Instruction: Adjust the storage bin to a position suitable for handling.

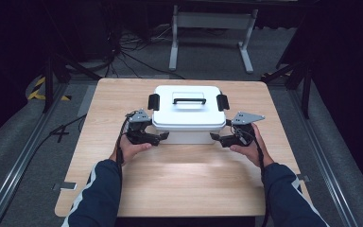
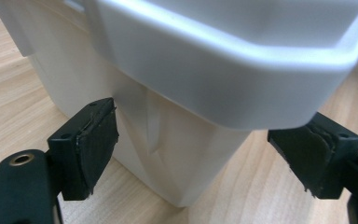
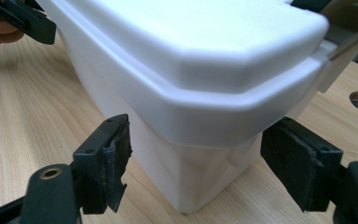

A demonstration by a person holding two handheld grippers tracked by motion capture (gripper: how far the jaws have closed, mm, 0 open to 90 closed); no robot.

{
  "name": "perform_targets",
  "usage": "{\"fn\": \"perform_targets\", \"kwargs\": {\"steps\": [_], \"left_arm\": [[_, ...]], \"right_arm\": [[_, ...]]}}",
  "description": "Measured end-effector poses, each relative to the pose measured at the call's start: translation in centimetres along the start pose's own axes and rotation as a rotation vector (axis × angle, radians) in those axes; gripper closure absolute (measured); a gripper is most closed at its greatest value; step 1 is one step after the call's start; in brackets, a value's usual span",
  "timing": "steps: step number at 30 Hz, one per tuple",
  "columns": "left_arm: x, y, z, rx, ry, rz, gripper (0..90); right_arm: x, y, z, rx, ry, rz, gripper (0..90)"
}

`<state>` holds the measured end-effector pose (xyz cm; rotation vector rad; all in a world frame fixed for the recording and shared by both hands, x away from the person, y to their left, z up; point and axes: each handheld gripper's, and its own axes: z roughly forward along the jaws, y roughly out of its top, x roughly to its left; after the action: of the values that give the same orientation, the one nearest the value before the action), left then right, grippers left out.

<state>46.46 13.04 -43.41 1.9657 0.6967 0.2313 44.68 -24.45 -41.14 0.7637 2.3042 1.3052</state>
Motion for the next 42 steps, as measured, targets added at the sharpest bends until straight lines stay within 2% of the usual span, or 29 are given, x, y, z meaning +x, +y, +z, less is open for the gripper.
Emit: {"fn": "perform_targets", "kwargs": {"steps": [2,7,8,9,10,12,13,15,16,19,22,23,24,26,28,29,31,35,36,38,40,41,42], "left_arm": [[-0.2,0.0,-0.2,0.013,-0.006,0.008,21.2],[-0.5,-0.2,-0.4,0.008,-0.012,0.012,22.4],[-0.6,-0.3,-0.5,0.011,-0.009,0.027,23.5],[-0.7,-0.4,-0.6,0.015,-0.009,0.023,25.4],[-0.7,-0.4,-0.7,0.011,-0.004,0.042,26.8],[-0.8,-0.5,-0.9,0.013,0.004,0.036,28.4],[-0.8,-0.5,-1.1,0.020,0.012,0.053,28.5],[-1.2,-0.6,-1.2,0.023,0.010,0.028,28.9],[-1.2,-0.6,-1.2,0.026,0.021,0.053,28.9],[-1.6,-0.8,-1.4,0.029,0.015,0.040,29.9],[-1.9,-1.0,-1.7,0.033,0.024,0.046,31.3],[-1.9,-1.0,-1.7,0.027,0.033,0.066,32.0],[-2.1,-1.1,-1.7,0.024,0.028,0.050,32.0],[-2.4,-1.1,-1.8,0.031,0.038,0.058,32.1],[-2.7,-1.2,-1.7,0.029,0.052,0.070,32.2],[-3.0,-1.1,-1.7,0.043,0.069,0.095,32.3],[-3.1,-1.1,-1.7,0.052,0.070,0.089,32.3],[-2.9,-1.1,-1.8,0.048,0.073,0.107,33.2],[-3.0,-1.1,-1.8,0.046,0.069,0.094,34.4],[-3.0,-1.1,-2.1,0.049,0.071,0.098,36.0],[-3.0,-1.2,-3.0,0.053,0.075,0.096,31.0],[-3.0,-1.4,-3.7,0.057,0.085,0.099,29.5],[-3.0,-1.4,-3.7,0.057,0.085,0.099,27.5]], "right_arm": [[0.0,-0.1,-0.2,0.000,0.006,0.003,25.7],[0.1,-0.1,-0.3,0.009,-0.002,-0.009,25.6],[0.1,-0.1,-0.4,0.009,-0.001,-0.009,25.7],[0.2,-0.1,-0.5,0.012,0.002,-0.011,25.7],[0.2,-0.2,-0.6,0.013,0.005,-0.016,25.8],[0.5,-0.2,-0.7,0.014,0.010,-0.017,26.1],[0.6,-0.2,-0.8,0.013,0.012,-0.019,26.1],[1.1,-0.2,-0.8,0.019,0.004,-0.031,26.0],[1.1,-0.2,-0.8,0.019,0.004,-0.031,26.0],[1.3,-0.3,-1.0,0.016,0.008,-0.019,26.0],[1.7,-0.4,-1.2,0.019,-0.002,-0.030,26.3],[1.9,-0.4,-1.3,0.021,-0.010,-0.033,29.5],[2.0,-0.5,-1.3,0.022,-0.026,-0.037,29.9],[2.2,-0.5,-1.4,0.021,-0.028,-0.037,30.0],[2.4,-0.6,-1.5,0.024,-0.040,-0.042,30.4],[2.6,-0.6,-1.5,0.028,-0.055,-0.051,30.4],[2.7,-0.6,-1.6,0.034,-0.063,-0.057,30.3],[2.8,-0.5,-1.5,0.046,-0.086,-0.088,30.9],[2.8,-0.5,-1.6,0.051,-0.092,-0.094,31.9],[2.7,-0.3,-2.1,0.046,-0.082,-0.095,35.7],[2.5,-0.2,-2.8,0.043,-0.070,-0.082,33.6],[2.5,0.0,-3.3,0.053,-0.075,-0.089,33.4],[2.4,0.1,-3.9,0.059,-0.068,-0.098,33.4]]}}
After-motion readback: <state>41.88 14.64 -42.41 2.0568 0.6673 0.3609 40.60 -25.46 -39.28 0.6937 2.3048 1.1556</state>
